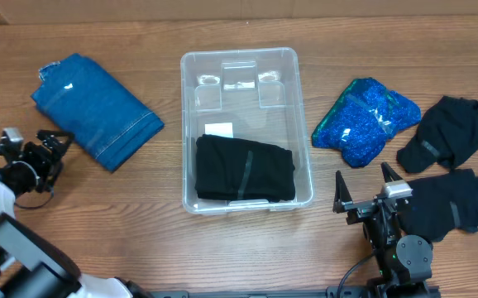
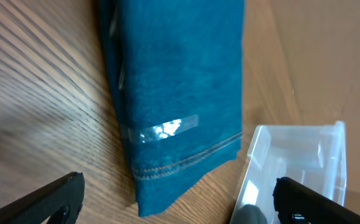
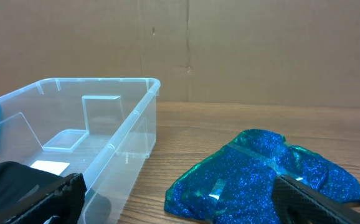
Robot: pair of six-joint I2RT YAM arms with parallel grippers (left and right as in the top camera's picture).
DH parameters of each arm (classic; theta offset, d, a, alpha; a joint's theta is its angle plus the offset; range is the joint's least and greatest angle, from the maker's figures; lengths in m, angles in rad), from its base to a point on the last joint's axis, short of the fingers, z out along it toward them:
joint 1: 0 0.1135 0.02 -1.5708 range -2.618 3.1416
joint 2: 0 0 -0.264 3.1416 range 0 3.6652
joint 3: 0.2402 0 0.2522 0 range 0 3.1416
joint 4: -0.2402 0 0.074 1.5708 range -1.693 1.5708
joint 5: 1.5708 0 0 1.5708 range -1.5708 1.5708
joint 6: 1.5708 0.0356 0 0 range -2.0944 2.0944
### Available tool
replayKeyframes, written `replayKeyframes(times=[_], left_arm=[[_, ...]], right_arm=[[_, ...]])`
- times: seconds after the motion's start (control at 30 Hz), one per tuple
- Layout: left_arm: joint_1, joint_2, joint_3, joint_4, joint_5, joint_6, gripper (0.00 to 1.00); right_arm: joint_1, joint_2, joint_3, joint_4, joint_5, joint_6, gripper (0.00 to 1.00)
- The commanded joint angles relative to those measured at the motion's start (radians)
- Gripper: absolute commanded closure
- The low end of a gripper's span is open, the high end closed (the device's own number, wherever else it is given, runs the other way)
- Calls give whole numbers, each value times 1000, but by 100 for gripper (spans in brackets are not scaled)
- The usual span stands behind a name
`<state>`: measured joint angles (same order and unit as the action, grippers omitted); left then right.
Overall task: Pack container
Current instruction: 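Grasp the folded blue jeans edge with the left gripper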
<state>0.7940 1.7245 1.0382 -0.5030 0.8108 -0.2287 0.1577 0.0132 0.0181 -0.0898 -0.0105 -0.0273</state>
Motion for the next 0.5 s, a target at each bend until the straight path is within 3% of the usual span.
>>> replayKeyframes(times=[0.0, 0.23, 0.47], left_arm=[[-66, 92, -3, 41, 55, -4, 0], [-167, 137, -3, 142, -132, -172, 0], [-164, 137, -3, 98, -254, -171, 0]], right_arm=[[0, -3, -10, 6, 10, -3, 0], [0, -3, -10, 6, 10, -3, 0], [0, -3, -10, 6, 10, -3, 0]])
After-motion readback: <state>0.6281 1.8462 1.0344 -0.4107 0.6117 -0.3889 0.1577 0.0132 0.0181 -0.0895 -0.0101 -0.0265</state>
